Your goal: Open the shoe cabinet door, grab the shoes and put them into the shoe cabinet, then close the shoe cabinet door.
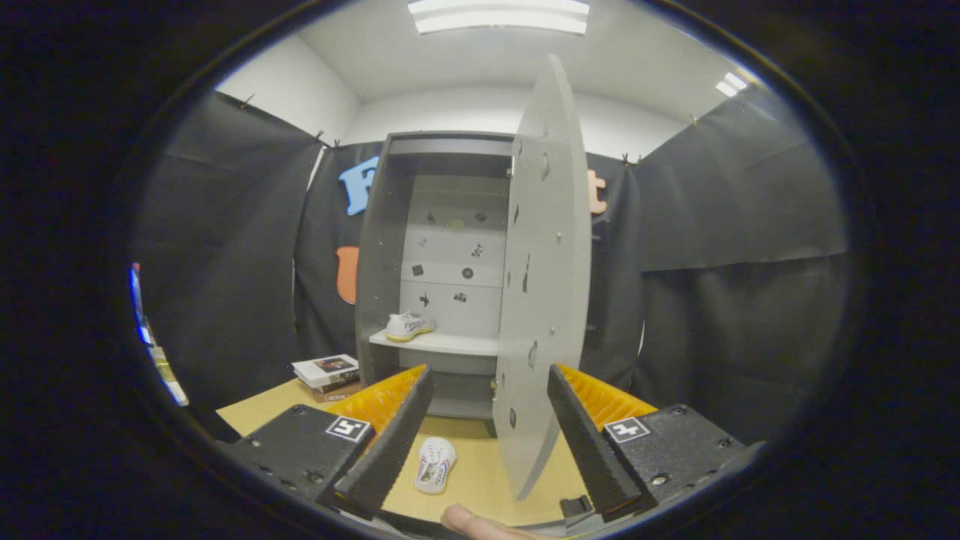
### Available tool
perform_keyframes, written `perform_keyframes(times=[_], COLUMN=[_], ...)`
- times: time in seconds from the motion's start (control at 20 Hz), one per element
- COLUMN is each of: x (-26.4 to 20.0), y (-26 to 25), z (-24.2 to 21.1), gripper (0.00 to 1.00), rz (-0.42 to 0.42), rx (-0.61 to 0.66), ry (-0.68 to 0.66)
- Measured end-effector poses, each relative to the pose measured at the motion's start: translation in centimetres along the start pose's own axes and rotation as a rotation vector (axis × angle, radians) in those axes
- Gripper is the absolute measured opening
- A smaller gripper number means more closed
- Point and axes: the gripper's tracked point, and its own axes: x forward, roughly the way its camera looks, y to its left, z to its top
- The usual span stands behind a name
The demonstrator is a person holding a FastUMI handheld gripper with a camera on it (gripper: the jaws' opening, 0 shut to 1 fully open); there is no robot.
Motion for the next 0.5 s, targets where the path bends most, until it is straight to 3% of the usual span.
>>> perform_keyframes(times=[0.25,0.5], x=[2.5,6.9], y=[3.8,7.3], z=[-4.3,-12.1], gripper=[1.0,1.0], rz=[0.081,0.163], rx=[0.091,0.175], ry=[0.074,0.204])
